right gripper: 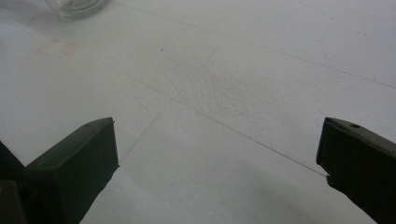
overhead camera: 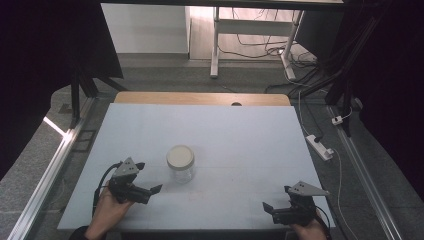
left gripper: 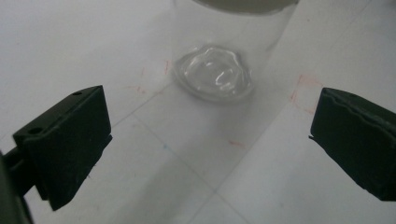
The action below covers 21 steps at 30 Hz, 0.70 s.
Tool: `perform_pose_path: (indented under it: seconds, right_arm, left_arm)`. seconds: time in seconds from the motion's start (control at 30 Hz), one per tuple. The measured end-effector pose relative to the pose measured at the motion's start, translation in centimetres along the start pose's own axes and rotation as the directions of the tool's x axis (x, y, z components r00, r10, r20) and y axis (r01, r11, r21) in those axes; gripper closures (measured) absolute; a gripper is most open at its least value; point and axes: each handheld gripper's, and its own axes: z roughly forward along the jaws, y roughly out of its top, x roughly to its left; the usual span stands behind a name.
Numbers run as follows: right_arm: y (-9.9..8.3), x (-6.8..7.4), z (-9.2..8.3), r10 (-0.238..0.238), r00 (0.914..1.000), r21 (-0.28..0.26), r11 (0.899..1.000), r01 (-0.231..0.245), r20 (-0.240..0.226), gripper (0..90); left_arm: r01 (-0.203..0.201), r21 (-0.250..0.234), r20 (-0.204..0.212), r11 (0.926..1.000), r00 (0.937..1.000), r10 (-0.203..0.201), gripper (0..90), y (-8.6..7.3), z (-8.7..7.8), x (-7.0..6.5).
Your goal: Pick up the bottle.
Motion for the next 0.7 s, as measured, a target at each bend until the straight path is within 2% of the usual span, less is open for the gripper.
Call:
perform_pose_path:
  seconds: [0.13,0.23,0.37,0.5,0.7]
  right_arm:
    - [0.0,0.0,0.0,0.000,1.0000,0.000,1.000,0.000,0.001,0.0]
    - [0.0,0.0,0.0,0.000,1.0000,0.001,1.000,0.000,0.000,0.0]
    - [0.0,0.0,0.0,0.001,1.0000,0.001,1.000,-0.001,-0.001,0.0]
    - [0.0,0.0,0.1,0.001,1.0000,0.001,1.000,-0.001,-0.002,0.0]
    - [0.0,0.0,0.1,0.000,1.0000,0.004,1.000,0.000,-0.005,0.0]
  left_arm:
    - [0.019,-0.014,0.011,0.9997,0.9998,-0.019,0.0,0.6,0.9,0.2]
    - [0.015,-0.005,0.015,0.9999,0.9998,-0.015,0.0,1.1,1.5,0.3]
    - [0.013,0.006,0.043,0.9999,0.9990,-0.013,0.0,1.8,2.4,0.4]
    - [-0.007,0.012,0.075,0.9999,0.9972,0.006,0.0,2.4,3.3,0.4]
    - [-0.057,0.023,0.094,0.9981,0.9941,0.055,0.0,3.0,4.9,0.5]
